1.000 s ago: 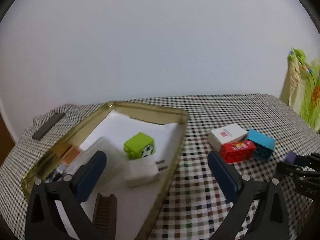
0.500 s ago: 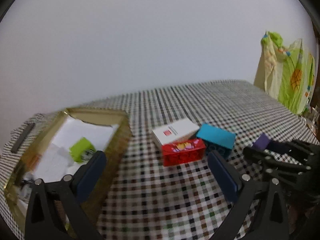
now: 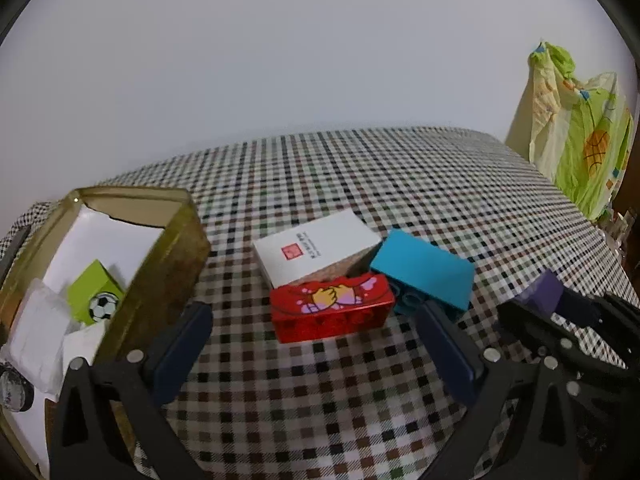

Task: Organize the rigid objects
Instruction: 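Grasp the red brick with the left gripper while the right gripper holds the purple block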

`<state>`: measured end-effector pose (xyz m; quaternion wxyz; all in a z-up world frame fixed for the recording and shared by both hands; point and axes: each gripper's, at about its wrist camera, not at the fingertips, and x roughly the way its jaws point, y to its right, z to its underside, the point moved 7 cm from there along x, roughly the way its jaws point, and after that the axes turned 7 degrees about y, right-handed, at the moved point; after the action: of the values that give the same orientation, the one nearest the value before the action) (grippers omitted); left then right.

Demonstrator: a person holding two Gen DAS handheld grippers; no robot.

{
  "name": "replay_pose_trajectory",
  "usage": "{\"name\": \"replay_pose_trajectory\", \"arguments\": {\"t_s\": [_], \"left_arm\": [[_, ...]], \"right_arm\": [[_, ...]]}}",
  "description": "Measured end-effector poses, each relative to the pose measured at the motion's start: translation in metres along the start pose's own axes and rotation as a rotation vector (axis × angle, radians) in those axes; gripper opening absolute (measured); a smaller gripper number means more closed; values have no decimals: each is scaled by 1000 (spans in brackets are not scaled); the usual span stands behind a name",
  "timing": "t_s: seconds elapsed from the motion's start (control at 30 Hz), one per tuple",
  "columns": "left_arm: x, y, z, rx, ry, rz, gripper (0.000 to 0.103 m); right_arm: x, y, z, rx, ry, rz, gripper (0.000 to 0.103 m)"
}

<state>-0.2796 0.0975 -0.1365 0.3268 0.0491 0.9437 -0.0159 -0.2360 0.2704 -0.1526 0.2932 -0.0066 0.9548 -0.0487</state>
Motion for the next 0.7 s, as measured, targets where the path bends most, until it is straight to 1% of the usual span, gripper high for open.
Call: {"name": "replay_pose_trajectory", "arguments": {"t_s": [0.17,0.23,0.3,0.33,0.47,0.7], "left_arm": [[5,-5,1,-19,-20,-9,101],[7,-5,4,-24,-35,5,93],[10,-8,6,-47,-55,23,74],[12,-10,6,-60,-64,36,68],[8,-10,6,-51,-52,49,67],[-15,-6,3,-16,43,31,67]], "right_arm": [[-1,-1,-1,-7,11,6,45],[-1,-2,-2,-19,15,13,45],[0,-3,-3,-24,16,15,45],[0,-3,-3,-25,16,19,45],[-2,-1,-5,-26,31,25,45],[-14,-1,-9,-32,96,22,45]]}}
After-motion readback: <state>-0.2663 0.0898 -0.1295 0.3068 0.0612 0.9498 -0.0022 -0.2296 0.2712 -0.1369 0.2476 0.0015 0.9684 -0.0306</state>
